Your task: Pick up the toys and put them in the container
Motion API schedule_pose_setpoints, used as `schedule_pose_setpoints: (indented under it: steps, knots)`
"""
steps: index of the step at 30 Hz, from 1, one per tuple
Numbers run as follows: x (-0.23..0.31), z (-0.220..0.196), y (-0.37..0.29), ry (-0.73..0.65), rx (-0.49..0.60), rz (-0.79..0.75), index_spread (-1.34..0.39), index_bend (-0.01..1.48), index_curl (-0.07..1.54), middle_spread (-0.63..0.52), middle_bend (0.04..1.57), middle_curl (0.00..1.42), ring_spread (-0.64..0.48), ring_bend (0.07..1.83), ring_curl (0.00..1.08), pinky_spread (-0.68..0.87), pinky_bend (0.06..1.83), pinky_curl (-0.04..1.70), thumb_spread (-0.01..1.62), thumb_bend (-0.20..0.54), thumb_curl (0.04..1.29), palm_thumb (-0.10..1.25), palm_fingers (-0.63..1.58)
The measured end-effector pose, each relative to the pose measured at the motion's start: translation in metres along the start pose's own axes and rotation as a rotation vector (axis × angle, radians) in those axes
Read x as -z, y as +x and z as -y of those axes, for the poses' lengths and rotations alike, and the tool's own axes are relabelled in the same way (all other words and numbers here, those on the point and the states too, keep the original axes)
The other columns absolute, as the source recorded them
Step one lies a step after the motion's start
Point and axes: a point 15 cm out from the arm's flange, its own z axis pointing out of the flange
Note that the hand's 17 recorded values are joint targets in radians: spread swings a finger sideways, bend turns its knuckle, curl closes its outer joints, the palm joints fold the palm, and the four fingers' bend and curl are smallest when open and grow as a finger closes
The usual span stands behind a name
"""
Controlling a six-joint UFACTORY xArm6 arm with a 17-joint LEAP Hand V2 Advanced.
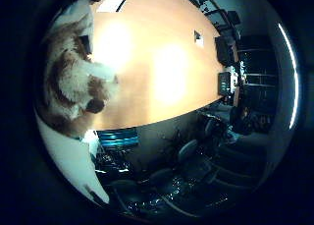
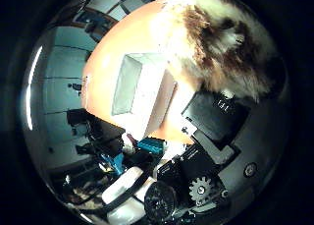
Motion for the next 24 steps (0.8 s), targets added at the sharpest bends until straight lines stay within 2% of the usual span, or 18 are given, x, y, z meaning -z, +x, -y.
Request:
schedule_pose_setpoints:
  steps: [8,17,24]
  knots:
    - [0.028,0.011,-0.071,0.019,0.073,0.014,-0.25,1.04,0.9,-0.15,1.32,0.79,-0.23,1.34,0.76,-0.21,1.25,0.85,0.81,-0.016,0.76,1.04,1.08]
    - [0.038,0.015,-0.18,0.048,0.189,0.04,-0.25,1.03,0.91,-0.15,1.31,0.8,-0.23,1.33,0.78,-0.22,1.22,0.9,0.8,-0.019,0.79,1.04,1.08]
    - [0.041,0.021,-0.226,0.092,0.245,0.057,-0.26,1.03,0.92,-0.15,1.31,0.81,-0.23,1.32,0.79,-0.22,1.2,0.93,0.78,-0.019,0.8,1.02,1.08]
